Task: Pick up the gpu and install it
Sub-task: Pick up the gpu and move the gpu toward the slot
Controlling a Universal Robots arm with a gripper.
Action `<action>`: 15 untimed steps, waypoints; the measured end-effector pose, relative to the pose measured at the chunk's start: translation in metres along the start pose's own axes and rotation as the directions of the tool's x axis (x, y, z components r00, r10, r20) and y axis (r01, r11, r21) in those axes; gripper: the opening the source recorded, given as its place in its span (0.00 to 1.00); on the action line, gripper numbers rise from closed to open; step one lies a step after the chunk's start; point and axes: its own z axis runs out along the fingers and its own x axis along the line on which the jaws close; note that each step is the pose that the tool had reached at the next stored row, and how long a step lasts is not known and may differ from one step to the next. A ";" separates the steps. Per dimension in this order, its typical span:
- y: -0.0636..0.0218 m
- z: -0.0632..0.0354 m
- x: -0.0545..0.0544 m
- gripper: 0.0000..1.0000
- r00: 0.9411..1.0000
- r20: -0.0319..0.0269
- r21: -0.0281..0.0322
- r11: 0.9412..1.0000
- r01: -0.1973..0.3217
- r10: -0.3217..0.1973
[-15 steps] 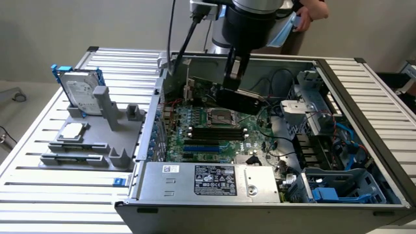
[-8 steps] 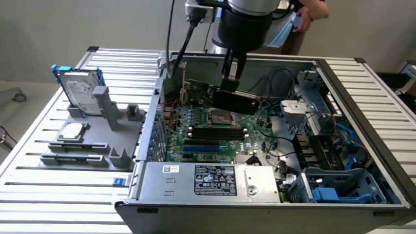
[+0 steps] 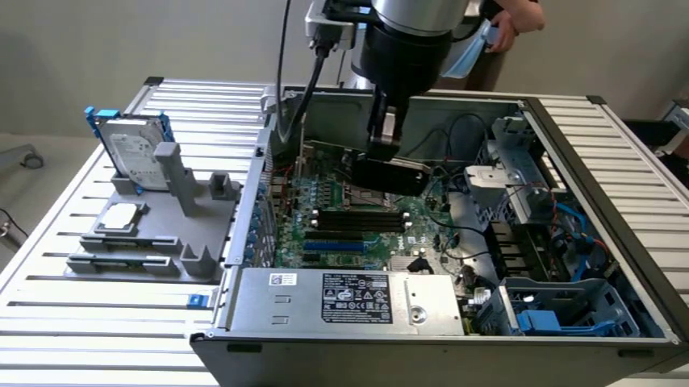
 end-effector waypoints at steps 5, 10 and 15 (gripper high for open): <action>-0.0009 0.0046 0.006 0.26 0.999 0.002 -0.004 0.999 0.038 -0.038; -0.0017 0.0101 0.011 0.26 0.997 0.004 -0.008 0.997 0.078 -0.078; 0.0013 0.0165 0.015 0.26 0.995 0.005 -0.009 0.995 0.097 -0.097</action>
